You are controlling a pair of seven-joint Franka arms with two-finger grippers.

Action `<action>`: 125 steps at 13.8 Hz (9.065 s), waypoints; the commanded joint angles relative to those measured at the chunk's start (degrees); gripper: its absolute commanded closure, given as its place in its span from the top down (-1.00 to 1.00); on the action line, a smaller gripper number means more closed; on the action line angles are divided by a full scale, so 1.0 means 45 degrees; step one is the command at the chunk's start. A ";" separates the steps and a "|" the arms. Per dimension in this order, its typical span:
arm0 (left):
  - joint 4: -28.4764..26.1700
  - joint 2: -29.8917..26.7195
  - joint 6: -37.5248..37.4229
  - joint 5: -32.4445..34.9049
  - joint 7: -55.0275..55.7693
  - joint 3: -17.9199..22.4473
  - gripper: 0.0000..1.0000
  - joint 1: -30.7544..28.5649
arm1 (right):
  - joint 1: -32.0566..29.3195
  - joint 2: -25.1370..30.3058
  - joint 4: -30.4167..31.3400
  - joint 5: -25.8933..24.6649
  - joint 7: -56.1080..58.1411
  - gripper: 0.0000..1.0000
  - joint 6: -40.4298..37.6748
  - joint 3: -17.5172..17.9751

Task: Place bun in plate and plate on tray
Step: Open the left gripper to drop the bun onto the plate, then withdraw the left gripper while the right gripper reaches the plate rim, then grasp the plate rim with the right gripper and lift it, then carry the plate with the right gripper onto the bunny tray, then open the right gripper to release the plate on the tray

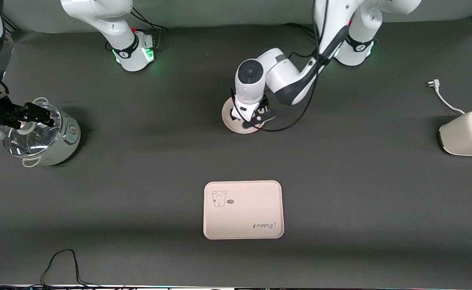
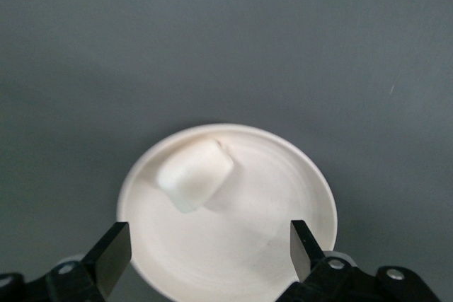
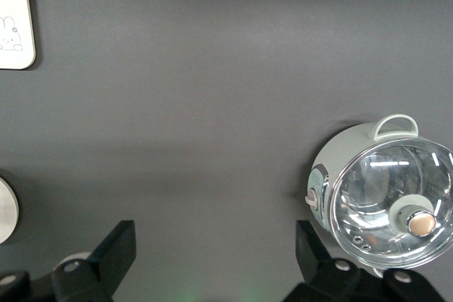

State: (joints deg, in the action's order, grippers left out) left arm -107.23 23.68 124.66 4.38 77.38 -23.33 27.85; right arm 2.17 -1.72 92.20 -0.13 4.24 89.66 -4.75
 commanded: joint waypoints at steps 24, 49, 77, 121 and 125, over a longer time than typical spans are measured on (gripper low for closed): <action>0.4434 -0.2938 -0.8736 0.0980 -1.4811 0.0165 1.00 -0.9860 | 1.0861 -0.0456 0.0740 0.1826 -1.1448 1.00 0.2904 0.0079; 0.2559 -0.3934 -0.6802 -0.0758 -1.6569 0.7332 1.00 -0.4254 | 1.1706 -0.3070 1.0331 0.1337 -1.1255 1.00 1.7474 0.0118; 0.2539 -0.3915 -0.6959 -0.0759 -1.6862 0.7313 1.00 -0.4333 | 1.1648 -0.4559 1.0058 0.1357 -1.2310 -1.00 1.8768 0.0508; 0.2500 -0.3914 -0.7037 -0.0759 -1.6862 0.7313 1.00 -0.4333 | 0.6745 -1.1320 -0.5371 0.3017 -0.9127 1.00 1.0846 0.0352; 0.2519 -0.3914 -0.7037 -0.0759 -1.6843 0.7313 1.00 -0.4313 | 0.6706 -0.8823 -0.5275 0.2861 -0.9030 1.00 0.7175 0.0060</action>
State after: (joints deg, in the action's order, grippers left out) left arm -96.11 6.28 93.69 0.80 2.35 9.29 8.16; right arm 32.44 -48.48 66.26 11.76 -37.72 128.92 -3.63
